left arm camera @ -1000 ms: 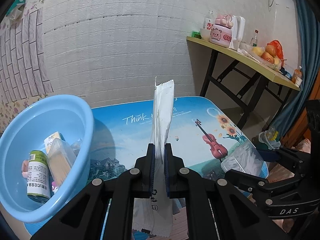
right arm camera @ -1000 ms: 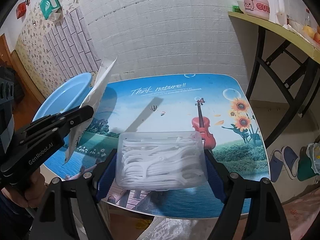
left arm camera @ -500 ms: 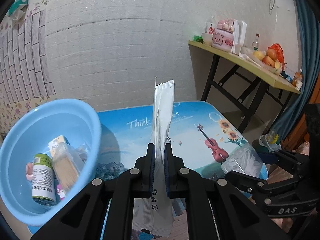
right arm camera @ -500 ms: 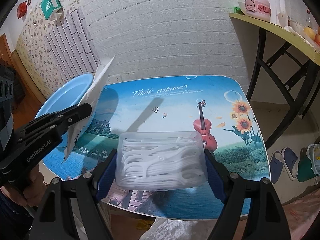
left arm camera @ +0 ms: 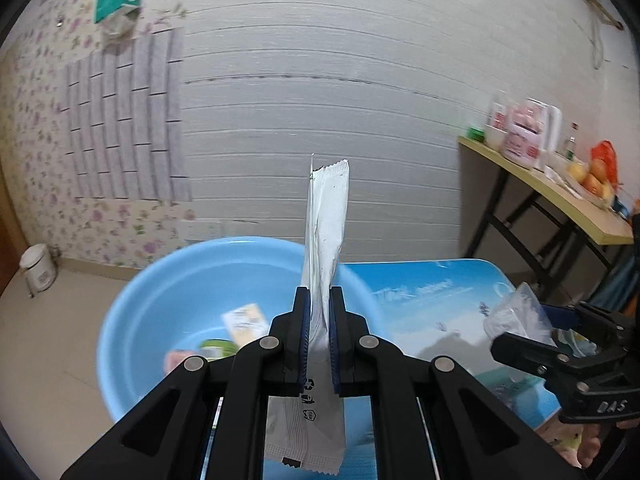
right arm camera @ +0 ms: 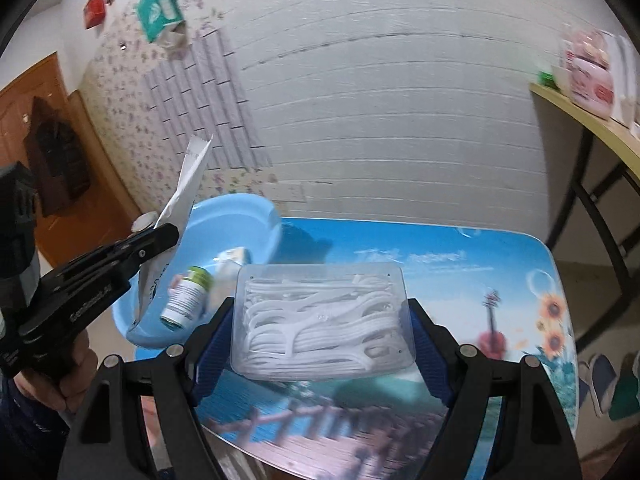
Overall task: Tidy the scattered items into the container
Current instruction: 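Carry the white packet and floss box over the basin with both grippers, then open both grippers to drop the packet and floss box into the basin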
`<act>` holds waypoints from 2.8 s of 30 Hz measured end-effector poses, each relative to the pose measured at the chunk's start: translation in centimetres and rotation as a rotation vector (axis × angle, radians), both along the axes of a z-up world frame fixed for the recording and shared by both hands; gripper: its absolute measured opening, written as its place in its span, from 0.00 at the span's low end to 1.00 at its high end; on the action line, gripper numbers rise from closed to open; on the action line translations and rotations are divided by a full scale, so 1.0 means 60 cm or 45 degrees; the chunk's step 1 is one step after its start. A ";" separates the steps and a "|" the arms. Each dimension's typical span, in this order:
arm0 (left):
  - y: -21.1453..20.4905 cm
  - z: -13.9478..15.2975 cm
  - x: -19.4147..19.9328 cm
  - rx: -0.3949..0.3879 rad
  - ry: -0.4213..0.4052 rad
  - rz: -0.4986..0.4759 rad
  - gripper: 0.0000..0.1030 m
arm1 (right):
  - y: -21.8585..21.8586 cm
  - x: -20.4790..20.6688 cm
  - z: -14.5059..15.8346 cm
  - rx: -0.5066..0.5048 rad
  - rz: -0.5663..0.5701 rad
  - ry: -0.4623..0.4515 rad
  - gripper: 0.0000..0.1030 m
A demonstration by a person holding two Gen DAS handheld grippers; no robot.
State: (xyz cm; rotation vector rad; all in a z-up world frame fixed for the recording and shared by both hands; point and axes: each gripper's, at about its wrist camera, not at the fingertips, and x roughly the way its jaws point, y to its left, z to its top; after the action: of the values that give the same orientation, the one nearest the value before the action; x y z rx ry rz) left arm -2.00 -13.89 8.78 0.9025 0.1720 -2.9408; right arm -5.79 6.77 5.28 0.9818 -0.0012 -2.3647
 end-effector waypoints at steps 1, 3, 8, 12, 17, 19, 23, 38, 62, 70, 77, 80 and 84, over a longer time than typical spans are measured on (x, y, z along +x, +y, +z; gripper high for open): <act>-0.007 -0.001 -0.001 -0.002 -0.004 0.012 0.08 | -0.009 0.000 0.000 -0.001 0.012 -0.001 0.80; -0.025 -0.009 -0.003 0.004 -0.026 0.048 0.08 | -0.029 0.000 -0.002 -0.012 0.043 -0.004 0.80; -0.053 -0.031 0.000 -0.006 -0.062 0.075 0.08 | -0.058 -0.002 -0.009 -0.010 0.062 -0.019 0.80; -0.071 -0.058 -0.002 0.003 -0.095 0.098 0.08 | -0.072 -0.005 -0.009 0.013 0.073 -0.013 0.80; -0.093 -0.070 0.001 0.024 -0.094 0.114 0.08 | -0.093 -0.003 -0.003 0.030 0.074 -0.009 0.80; -0.102 -0.072 0.004 0.037 -0.087 0.123 0.08 | -0.091 -0.004 -0.006 0.037 0.074 -0.014 0.80; -0.110 -0.080 0.004 0.042 -0.091 0.122 0.08 | -0.091 0.000 -0.009 0.051 0.074 -0.018 0.80; -0.109 -0.109 -0.005 0.027 -0.127 0.081 0.13 | -0.120 -0.018 -0.024 0.095 0.077 -0.047 0.80; -0.120 -0.098 0.009 -0.009 -0.097 0.162 0.65 | -0.129 -0.018 -0.034 0.085 0.104 -0.066 0.80; -0.126 -0.105 0.010 -0.013 -0.116 0.191 0.67 | -0.144 -0.015 -0.040 0.088 0.134 -0.074 0.80; -0.134 -0.097 0.026 -0.025 -0.094 0.206 0.71 | -0.158 -0.017 -0.047 0.092 0.154 -0.073 0.80; -0.147 -0.098 0.035 -0.017 -0.099 0.234 0.71 | -0.170 -0.012 -0.044 0.085 0.175 -0.058 0.80; -0.156 -0.099 0.044 -0.017 -0.096 0.248 0.71 | -0.189 -0.002 -0.038 0.096 0.215 -0.027 0.80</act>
State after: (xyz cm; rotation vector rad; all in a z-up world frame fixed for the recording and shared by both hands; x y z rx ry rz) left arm 0.65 -23.23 2.84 0.9360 0.2229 -2.7223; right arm -5.92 -4.59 2.98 1.0012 0.1580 -2.2136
